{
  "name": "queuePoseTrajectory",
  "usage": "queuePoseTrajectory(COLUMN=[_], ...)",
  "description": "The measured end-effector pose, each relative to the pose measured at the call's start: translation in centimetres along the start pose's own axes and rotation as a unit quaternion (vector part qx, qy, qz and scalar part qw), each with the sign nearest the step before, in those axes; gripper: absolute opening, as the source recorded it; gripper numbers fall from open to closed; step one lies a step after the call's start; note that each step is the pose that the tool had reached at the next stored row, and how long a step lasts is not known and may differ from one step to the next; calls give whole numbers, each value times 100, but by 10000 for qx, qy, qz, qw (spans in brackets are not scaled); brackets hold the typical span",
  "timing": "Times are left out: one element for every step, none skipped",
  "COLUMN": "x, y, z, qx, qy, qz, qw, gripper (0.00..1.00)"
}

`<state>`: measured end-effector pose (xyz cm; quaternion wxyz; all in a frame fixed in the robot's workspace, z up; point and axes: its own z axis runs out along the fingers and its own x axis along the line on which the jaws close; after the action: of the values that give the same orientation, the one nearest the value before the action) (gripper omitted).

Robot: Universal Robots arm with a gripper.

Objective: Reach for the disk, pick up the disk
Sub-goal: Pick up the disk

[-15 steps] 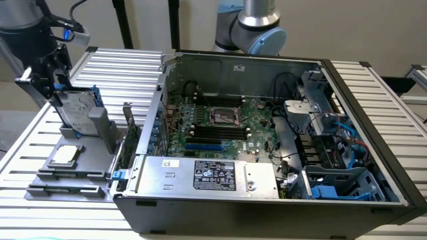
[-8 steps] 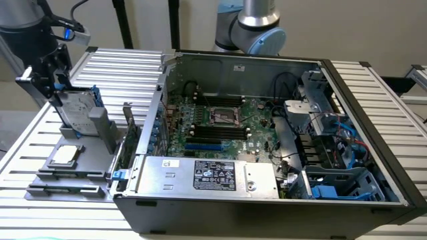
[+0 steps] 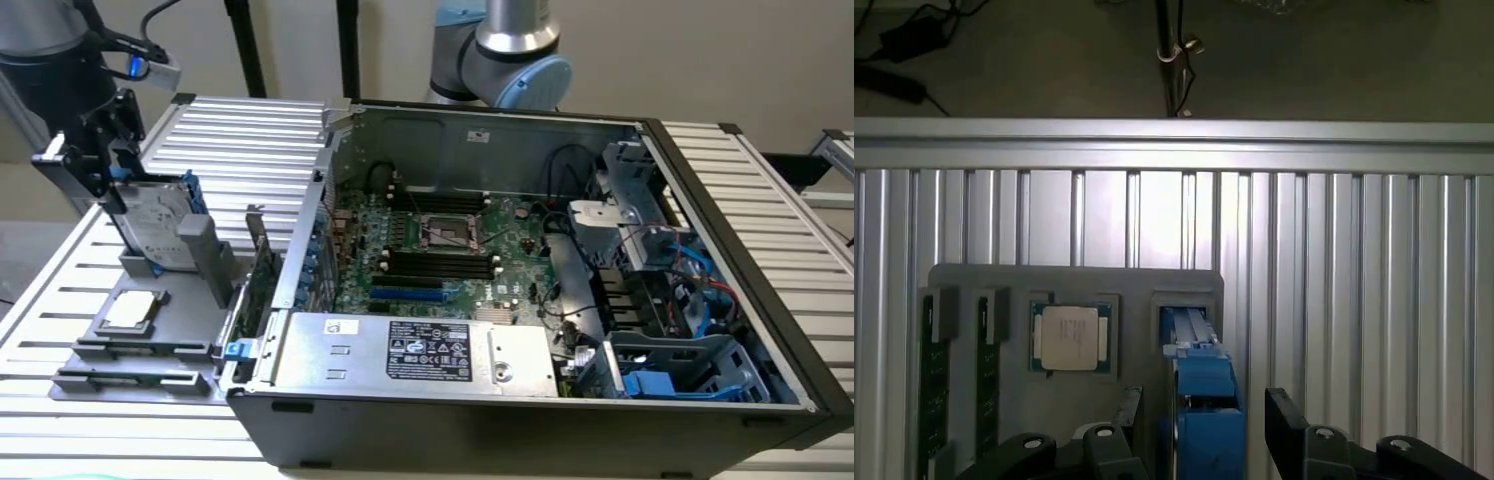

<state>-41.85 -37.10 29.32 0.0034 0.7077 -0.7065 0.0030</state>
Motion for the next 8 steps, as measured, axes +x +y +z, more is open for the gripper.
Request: queuePoseTrajectory(x=[0,0,0,0,1,1,1,0], y=[3,7,14,20,26,29,31,34], z=[0,0,1,1,2,2,2,2], qx=[17,28,35,36,37,37,37,37], qy=[0,0,0,0,0,0,0,0], qz=[-2,-4,-11,-22,-35,-43,-48,-50], qw=[10000,10000,10000,10000,10000,10000,10000,10000], gripper=[60,60,60,60,60,60,60,60])
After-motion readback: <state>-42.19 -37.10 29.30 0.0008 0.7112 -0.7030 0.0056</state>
